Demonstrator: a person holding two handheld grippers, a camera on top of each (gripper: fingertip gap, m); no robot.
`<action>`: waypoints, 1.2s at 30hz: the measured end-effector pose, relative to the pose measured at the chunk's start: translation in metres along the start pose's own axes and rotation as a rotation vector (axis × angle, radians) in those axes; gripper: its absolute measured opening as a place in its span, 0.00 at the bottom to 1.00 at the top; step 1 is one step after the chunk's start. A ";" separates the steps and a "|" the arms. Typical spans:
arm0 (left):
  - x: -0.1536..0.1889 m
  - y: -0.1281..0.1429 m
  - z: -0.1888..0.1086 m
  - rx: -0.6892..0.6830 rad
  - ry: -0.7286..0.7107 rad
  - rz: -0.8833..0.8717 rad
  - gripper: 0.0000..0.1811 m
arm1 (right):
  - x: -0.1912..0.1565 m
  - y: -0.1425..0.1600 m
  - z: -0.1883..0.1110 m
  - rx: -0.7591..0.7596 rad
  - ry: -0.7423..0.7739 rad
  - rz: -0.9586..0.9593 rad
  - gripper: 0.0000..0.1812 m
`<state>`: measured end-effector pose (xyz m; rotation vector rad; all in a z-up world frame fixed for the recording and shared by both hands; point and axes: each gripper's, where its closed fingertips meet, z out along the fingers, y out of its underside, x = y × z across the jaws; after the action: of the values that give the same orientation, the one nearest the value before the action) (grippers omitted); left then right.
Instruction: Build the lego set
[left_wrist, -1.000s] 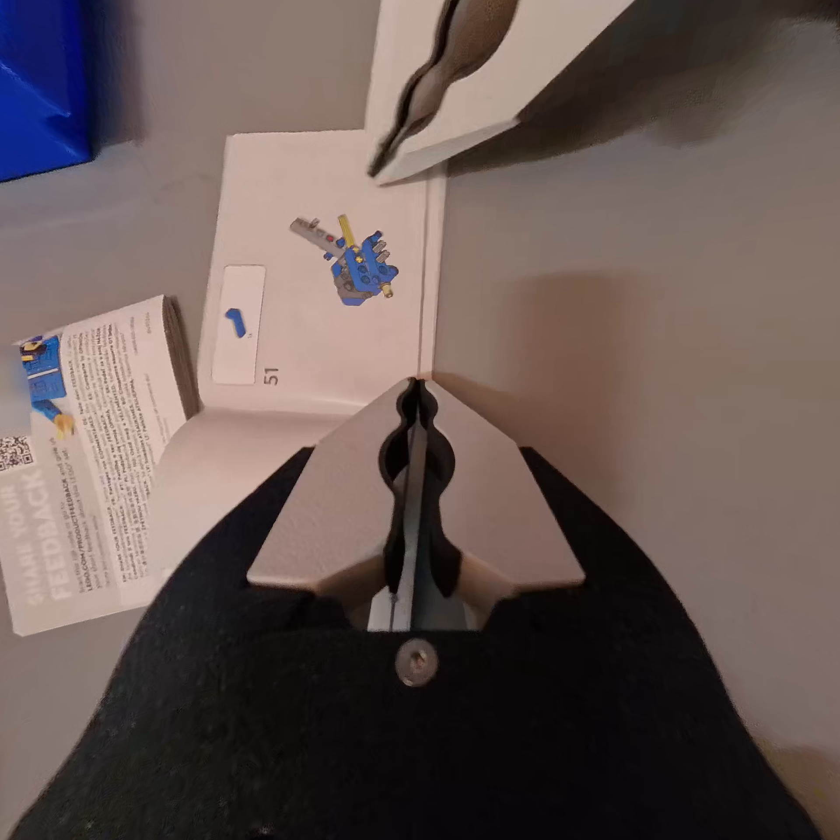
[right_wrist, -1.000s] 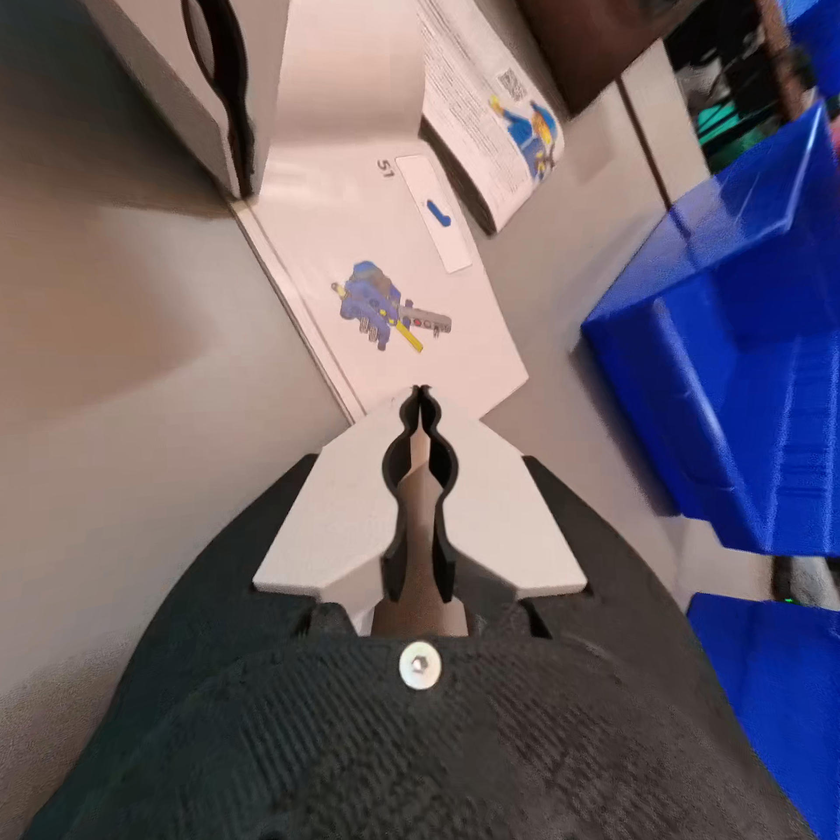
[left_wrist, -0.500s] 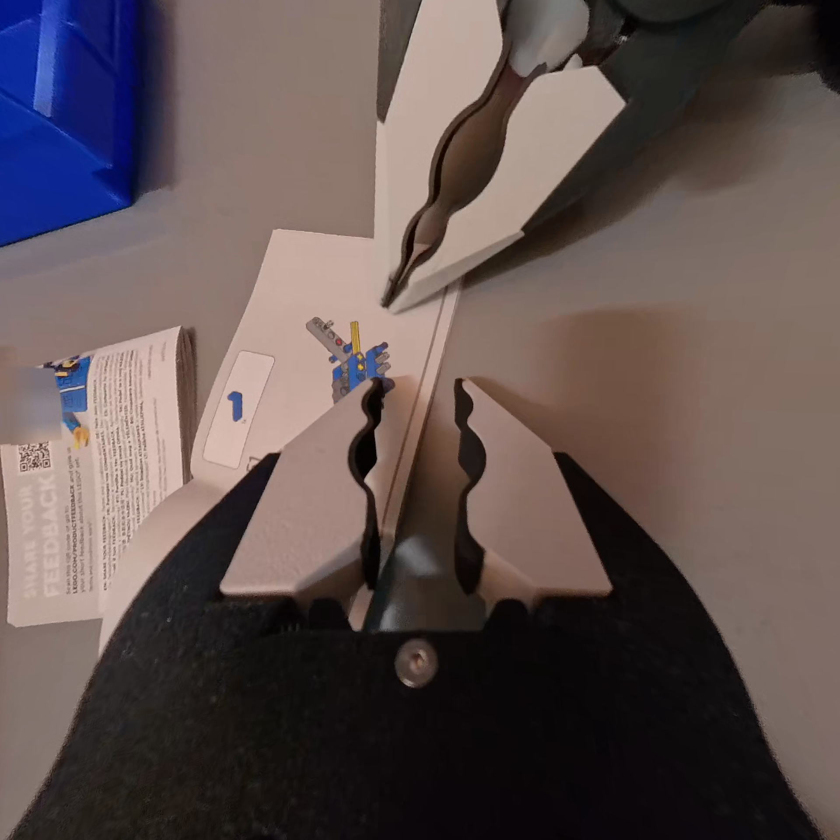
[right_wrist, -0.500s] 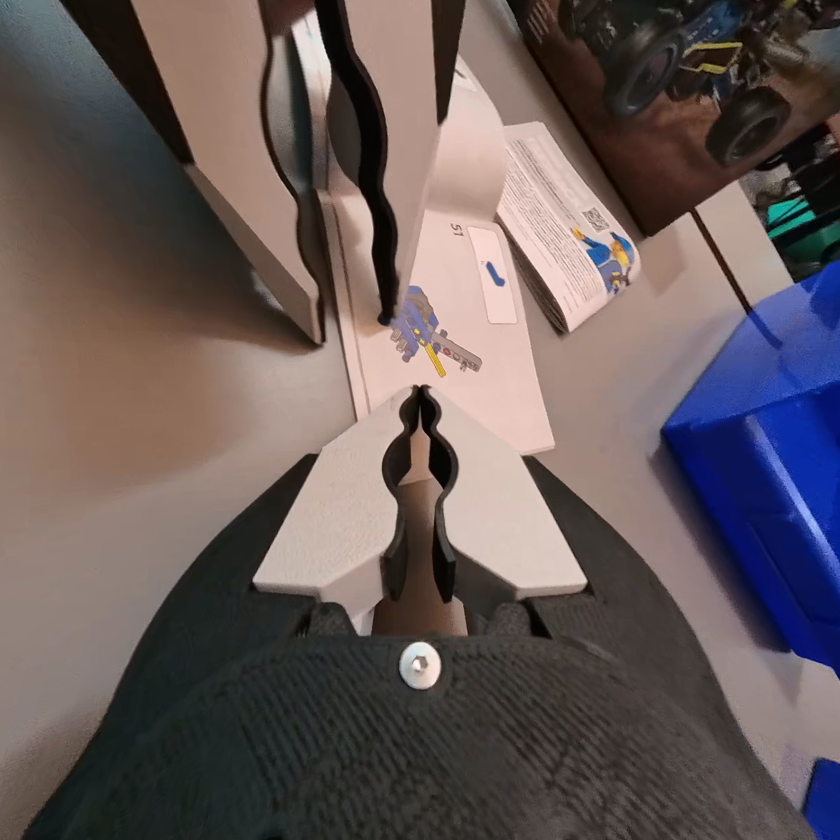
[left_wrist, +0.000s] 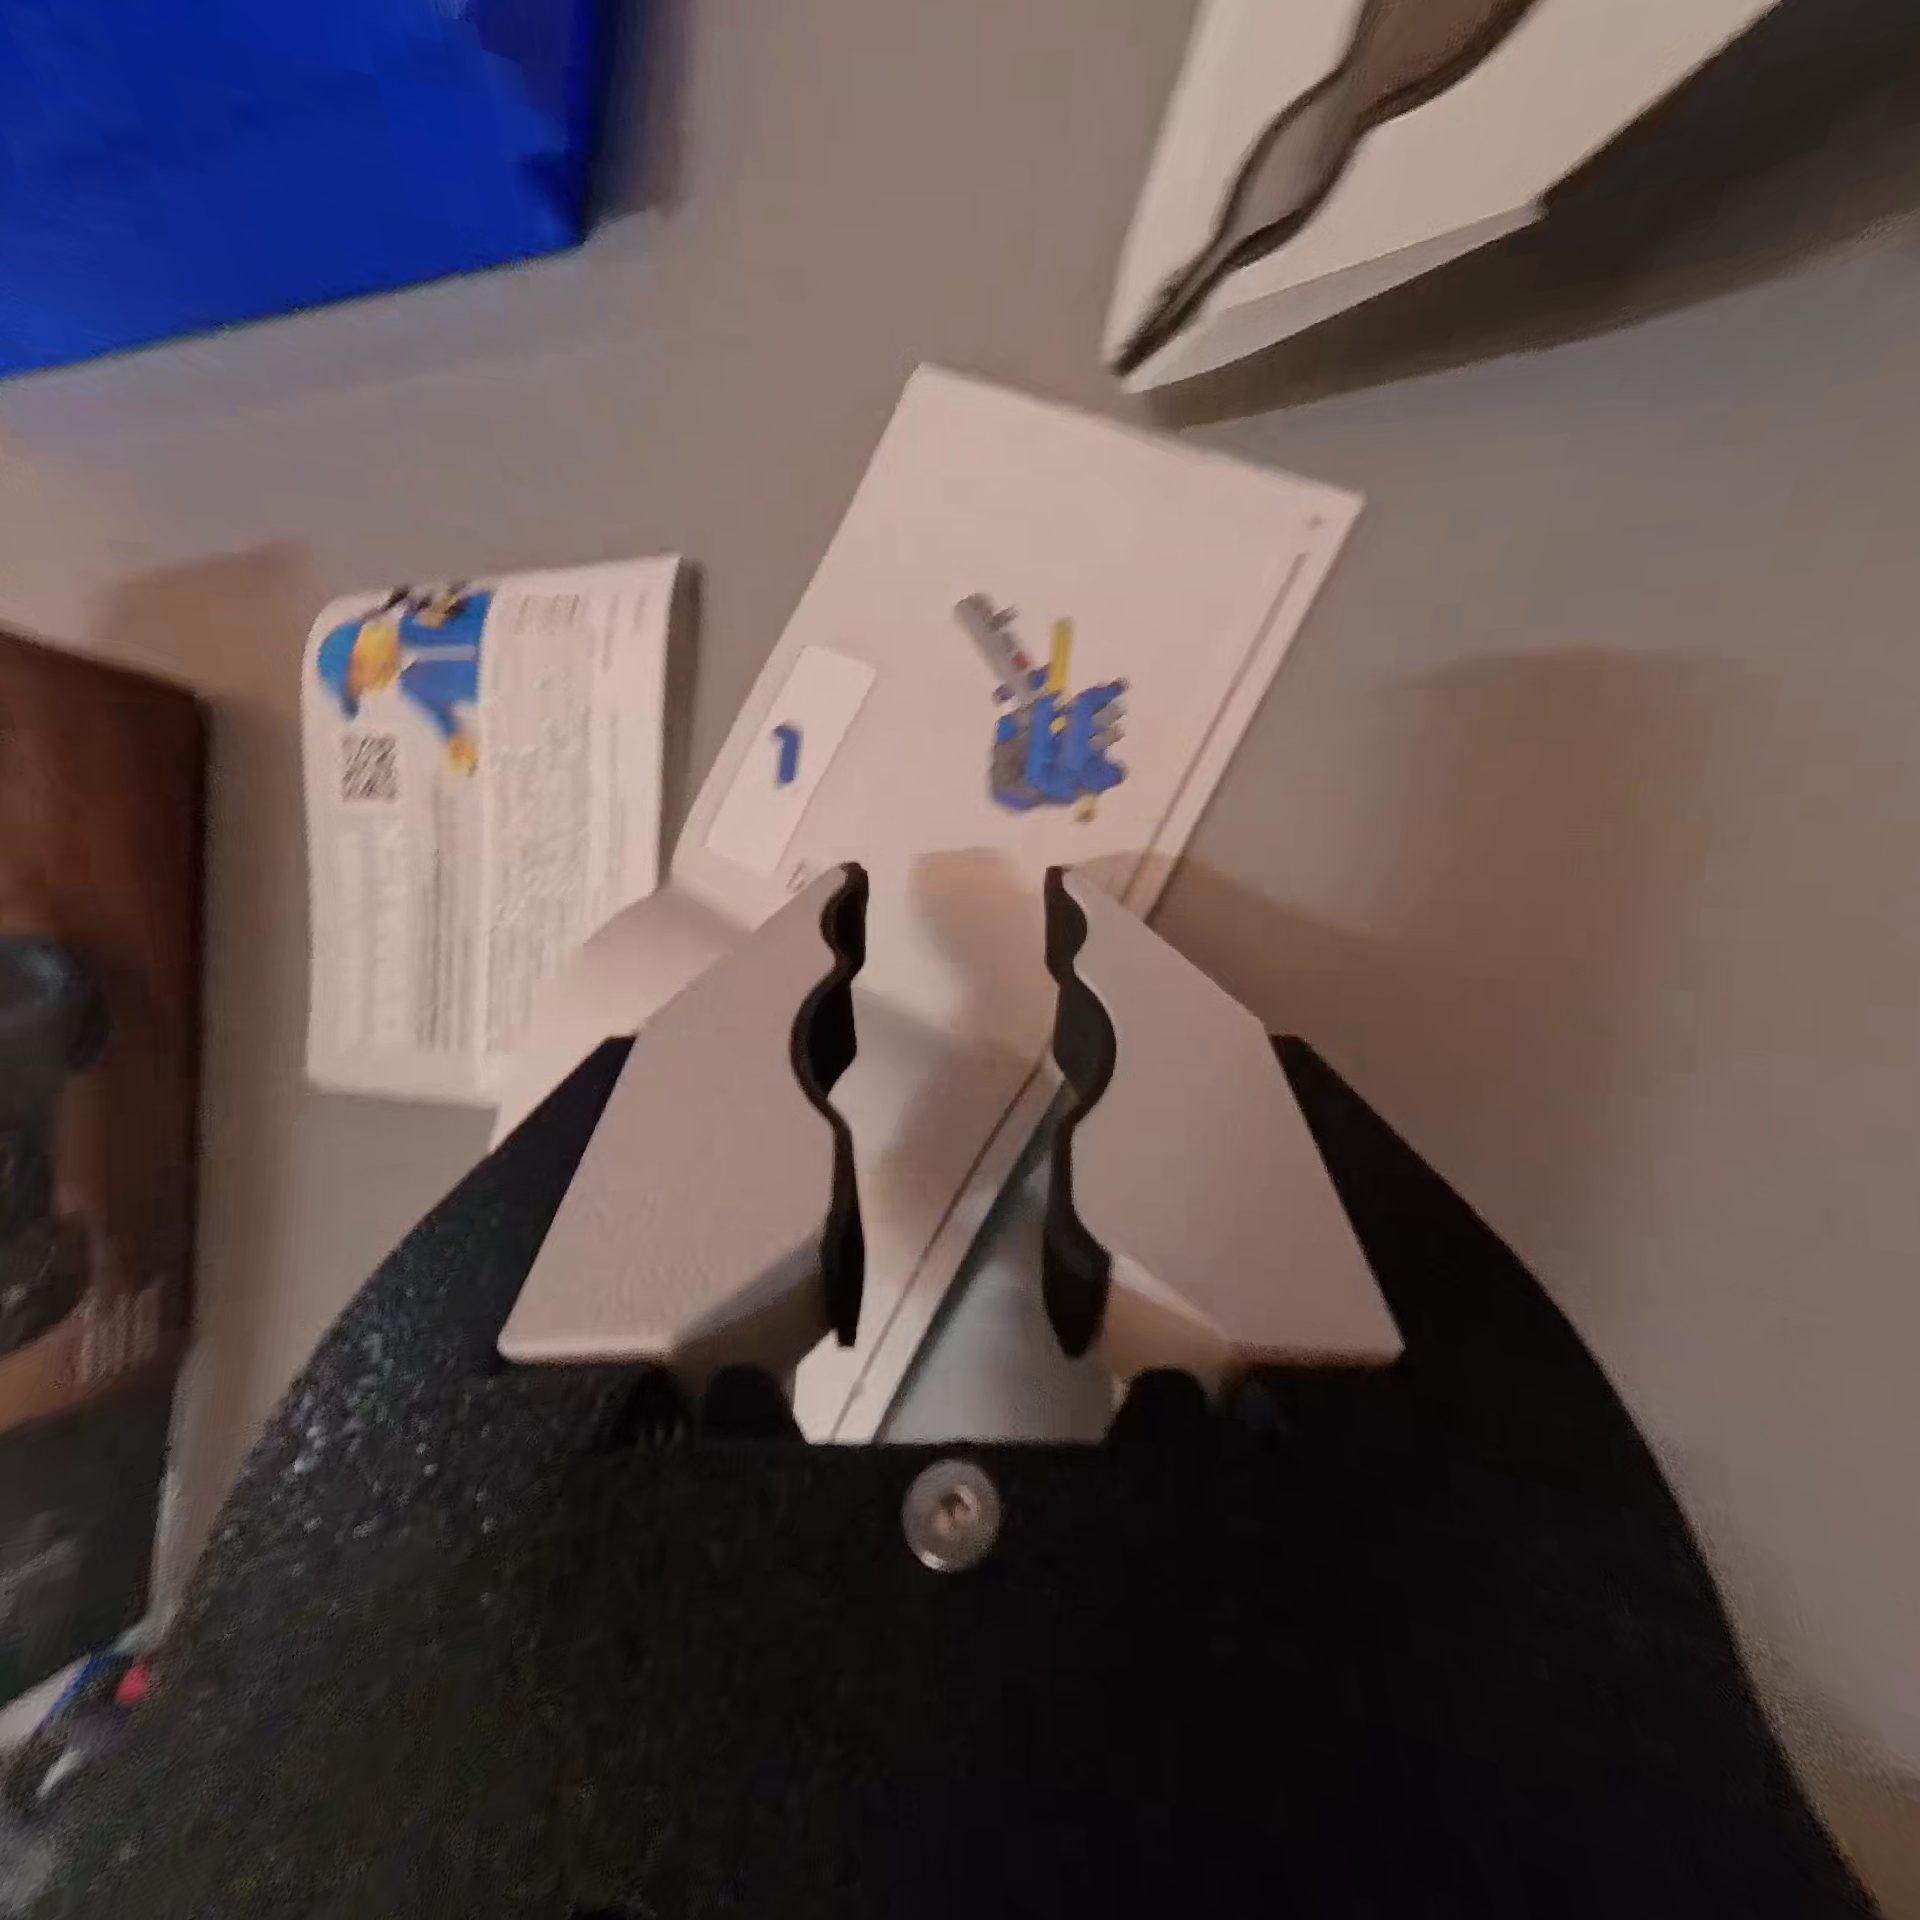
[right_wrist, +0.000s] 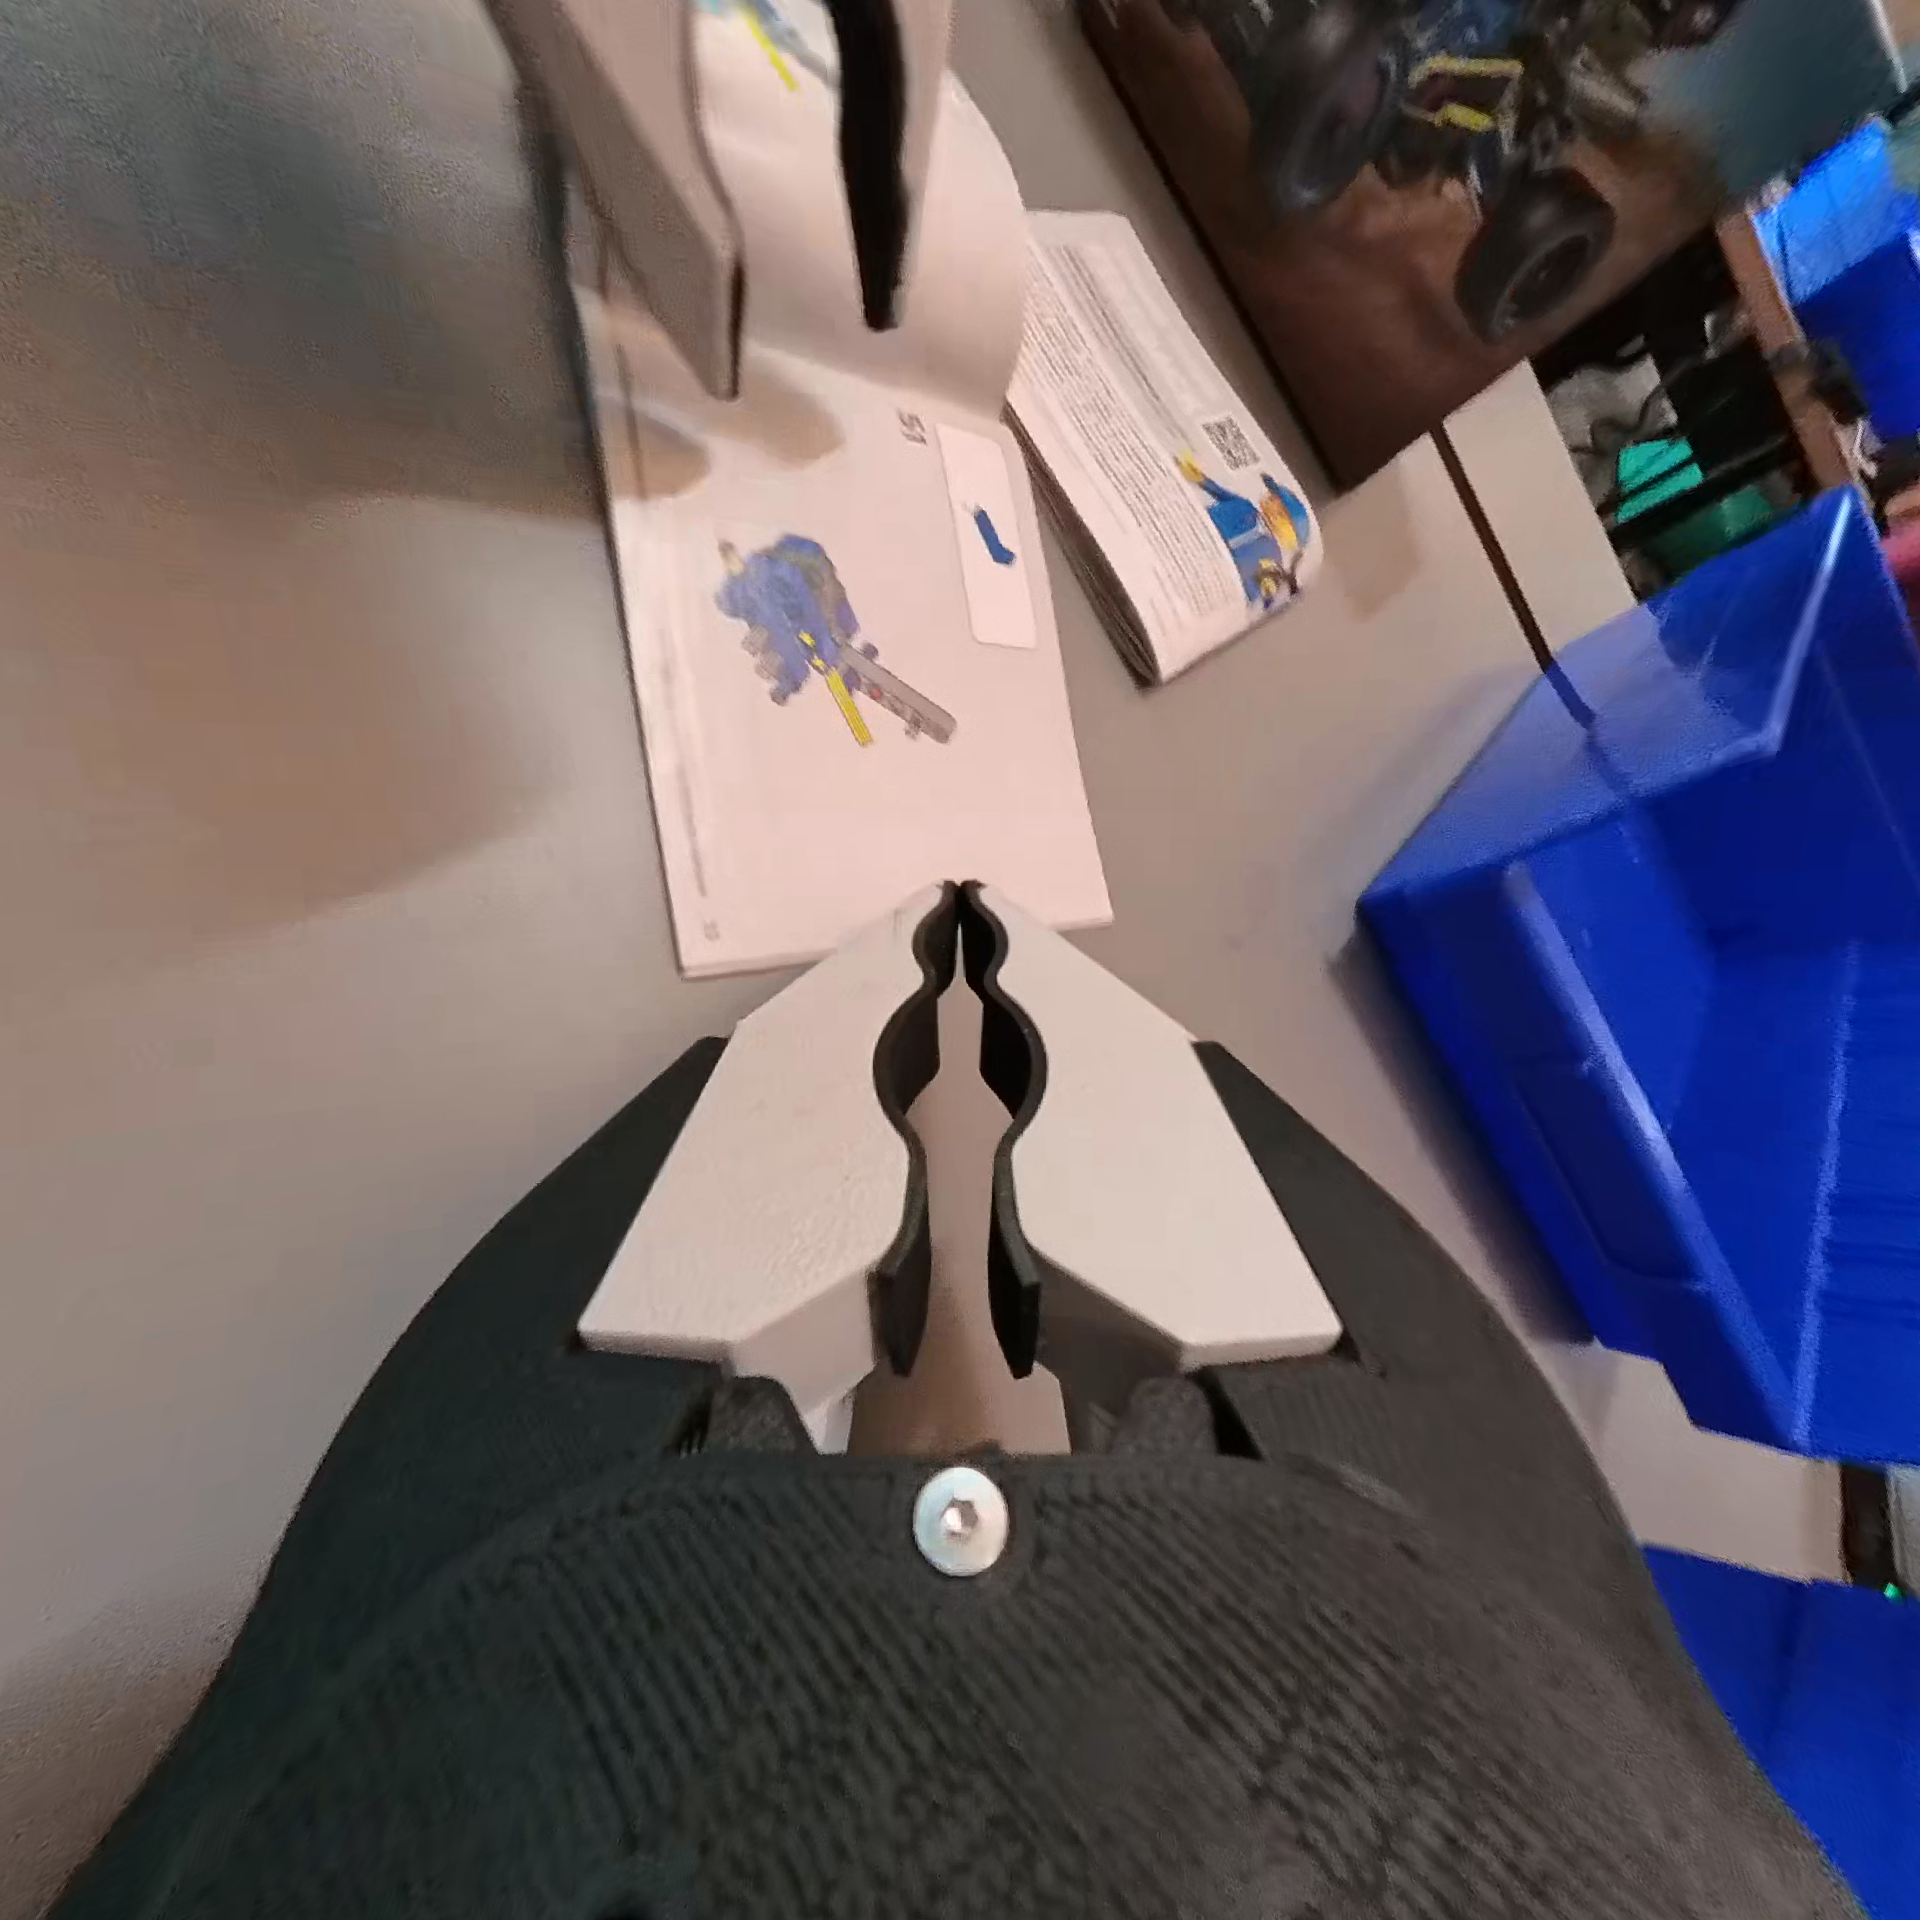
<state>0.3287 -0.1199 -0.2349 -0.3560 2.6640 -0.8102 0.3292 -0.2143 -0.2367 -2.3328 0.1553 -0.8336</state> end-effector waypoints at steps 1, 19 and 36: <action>-0.006 0.007 -0.001 -0.037 -0.022 -0.005 0.17 | -0.001 -0.004 0.003 0.010 0.005 -0.028 0.00; 0.011 0.017 0.011 0.016 0.062 -0.055 0.00 | -0.023 -0.021 0.028 0.018 -0.198 0.085 0.00; 0.030 -0.011 0.007 0.024 -0.041 0.294 0.14 | -0.022 -0.021 0.029 0.048 -0.184 0.123 0.00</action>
<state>0.3053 -0.1425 -0.2412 0.0264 2.5820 -0.7320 0.3266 -0.1756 -0.2525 -2.3146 0.1953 -0.5538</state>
